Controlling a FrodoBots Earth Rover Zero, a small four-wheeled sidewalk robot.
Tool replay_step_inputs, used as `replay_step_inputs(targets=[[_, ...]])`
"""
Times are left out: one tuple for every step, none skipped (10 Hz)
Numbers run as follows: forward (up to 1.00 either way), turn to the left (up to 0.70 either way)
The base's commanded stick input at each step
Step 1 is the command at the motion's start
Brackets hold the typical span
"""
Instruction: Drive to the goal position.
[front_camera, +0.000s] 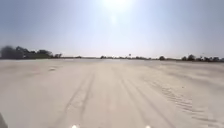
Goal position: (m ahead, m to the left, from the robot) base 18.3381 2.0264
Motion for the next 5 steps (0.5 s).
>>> replay_step_inputs(targets=[[0.7, -0.35], [0.7, -0.35], [0.7, -0.35], [0.7, 0.0], [0.7, 0.0]])
